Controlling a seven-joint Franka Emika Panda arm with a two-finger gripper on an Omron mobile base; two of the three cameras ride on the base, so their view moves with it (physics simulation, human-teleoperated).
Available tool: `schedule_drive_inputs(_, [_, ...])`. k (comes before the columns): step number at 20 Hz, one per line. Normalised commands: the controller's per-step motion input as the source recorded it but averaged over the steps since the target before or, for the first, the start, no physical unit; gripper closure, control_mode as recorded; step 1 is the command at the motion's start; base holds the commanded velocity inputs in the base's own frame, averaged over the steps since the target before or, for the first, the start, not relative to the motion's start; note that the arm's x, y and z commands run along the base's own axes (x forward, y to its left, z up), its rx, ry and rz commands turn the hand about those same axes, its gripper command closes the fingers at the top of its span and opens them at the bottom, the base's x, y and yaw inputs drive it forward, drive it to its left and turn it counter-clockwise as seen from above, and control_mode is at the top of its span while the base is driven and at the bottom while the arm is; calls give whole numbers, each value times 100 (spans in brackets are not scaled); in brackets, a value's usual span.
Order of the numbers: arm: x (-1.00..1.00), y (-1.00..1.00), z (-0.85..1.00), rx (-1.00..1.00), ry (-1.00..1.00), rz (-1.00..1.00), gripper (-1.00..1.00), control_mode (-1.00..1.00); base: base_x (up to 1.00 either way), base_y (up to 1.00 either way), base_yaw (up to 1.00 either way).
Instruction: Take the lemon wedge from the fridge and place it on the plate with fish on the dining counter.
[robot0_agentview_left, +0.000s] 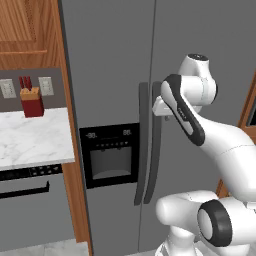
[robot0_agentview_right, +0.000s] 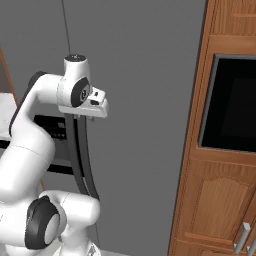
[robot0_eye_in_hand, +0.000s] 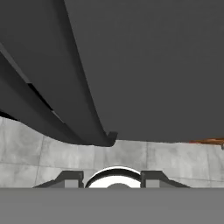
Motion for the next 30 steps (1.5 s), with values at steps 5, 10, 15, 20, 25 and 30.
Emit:
schedule_drive_inputs(5, [0, 0, -1, 0, 0, 0, -100, -100, 0, 0, 0])
schedule_drive_inputs(10, [-1, 52, 0, -18, -15, 0, -100, -100, 0, 0, 0])
schedule_drive_inputs(15, [0, 65, 0, -18, -19, 0, -100, -100, 0, 0, 0])
schedule_drive_inputs(20, [0, 22, 0, -2, -3, 0, -100, -100, 0, 0, 0])
schedule_drive_inputs(25, [0, 0, 0, 0, 0, 0, -100, -100, 0, 0, 0])
schedule_drive_inputs(30, [-2, 1, 0, 0, 0, 0, -100, -100, 0, 0, 0])
